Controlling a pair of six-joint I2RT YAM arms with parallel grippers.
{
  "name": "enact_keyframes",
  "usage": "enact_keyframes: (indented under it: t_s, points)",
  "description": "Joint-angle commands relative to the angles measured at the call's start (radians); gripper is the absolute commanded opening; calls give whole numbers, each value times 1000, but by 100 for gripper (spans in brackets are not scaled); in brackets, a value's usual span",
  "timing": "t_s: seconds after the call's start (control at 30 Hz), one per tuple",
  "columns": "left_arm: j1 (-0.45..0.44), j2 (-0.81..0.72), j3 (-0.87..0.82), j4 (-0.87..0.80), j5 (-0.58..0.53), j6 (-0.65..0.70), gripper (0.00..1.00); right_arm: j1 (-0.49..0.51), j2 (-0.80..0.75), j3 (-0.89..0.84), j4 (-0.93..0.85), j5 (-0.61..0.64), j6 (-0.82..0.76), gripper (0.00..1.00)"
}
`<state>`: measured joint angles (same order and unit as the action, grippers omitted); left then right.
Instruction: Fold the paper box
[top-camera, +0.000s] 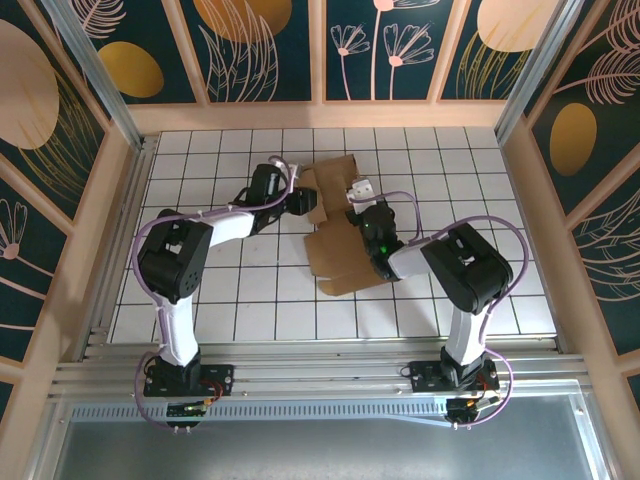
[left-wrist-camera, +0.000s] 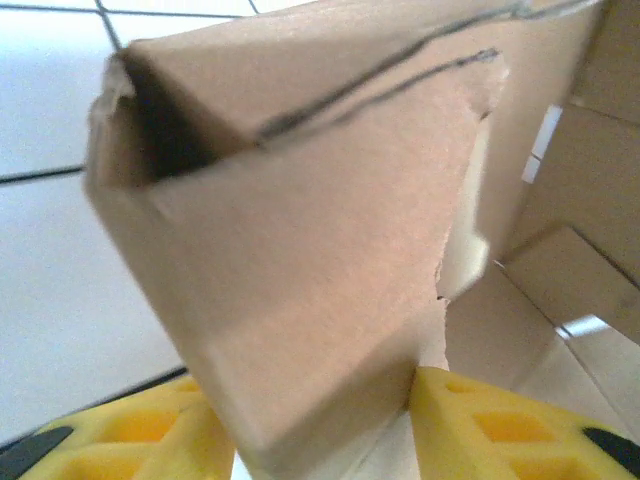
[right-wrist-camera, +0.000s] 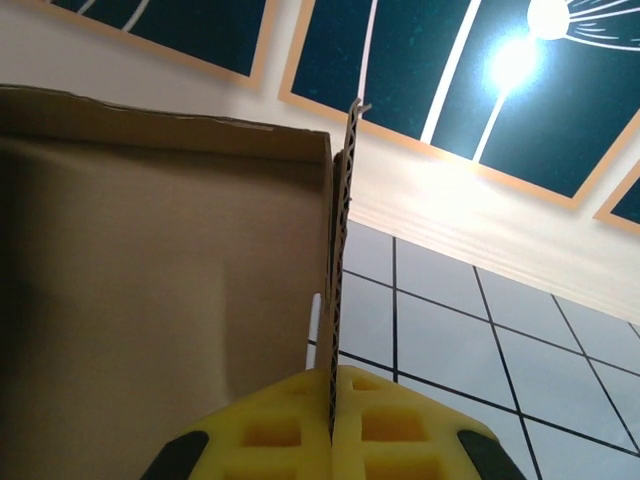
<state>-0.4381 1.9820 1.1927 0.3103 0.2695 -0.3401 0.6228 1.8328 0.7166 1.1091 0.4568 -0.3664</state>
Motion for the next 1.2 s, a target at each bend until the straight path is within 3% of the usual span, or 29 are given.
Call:
enact_keyframes:
  t_s: [0.0, 0.3, 0.37, 0.4, 0.47, 0.57, 0.67, 0.77, 0.83, 0.93, 1.03, 1.17]
  points:
    - [-4, 32, 45, -112, -206, -23, 44, 38, -61, -28, 3, -4, 40, 0]
    - [-10, 79, 133, -192, -300, 39, 34, 44, -147, -65, -77, -40, 162, 0]
    - [-10, 83, 146, -192, -291, 83, 32, 44, -172, -59, -150, -83, 182, 24]
    - [-11, 85, 151, -192, -281, 119, 31, 40, -191, -50, -206, -109, 195, 41]
    - [-10, 89, 164, -206, -274, 187, 31, 29, -248, -9, -372, -182, 206, 62]
    - [-10, 88, 179, -230, -276, 291, 30, -28, -337, 130, -710, -386, 239, 73]
    - [-10, 82, 174, -210, -253, 375, 29, -133, -369, 265, -904, -569, 258, 79]
    - [-10, 89, 190, -193, -254, 426, 28, -215, -335, 355, -911, -557, 150, 91]
    - [-10, 102, 210, -190, -236, 469, 28, -248, -273, 416, -859, -521, 32, 93]
    - [-10, 112, 226, -175, -217, 521, 28, -257, -203, 417, -733, -567, -278, 95]
    - [-10, 111, 235, -157, -206, 562, 28, -257, -142, 428, -718, -683, -587, 93]
    - [-10, 111, 240, -137, -177, 597, 28, -242, -45, 501, -766, -745, -767, 87]
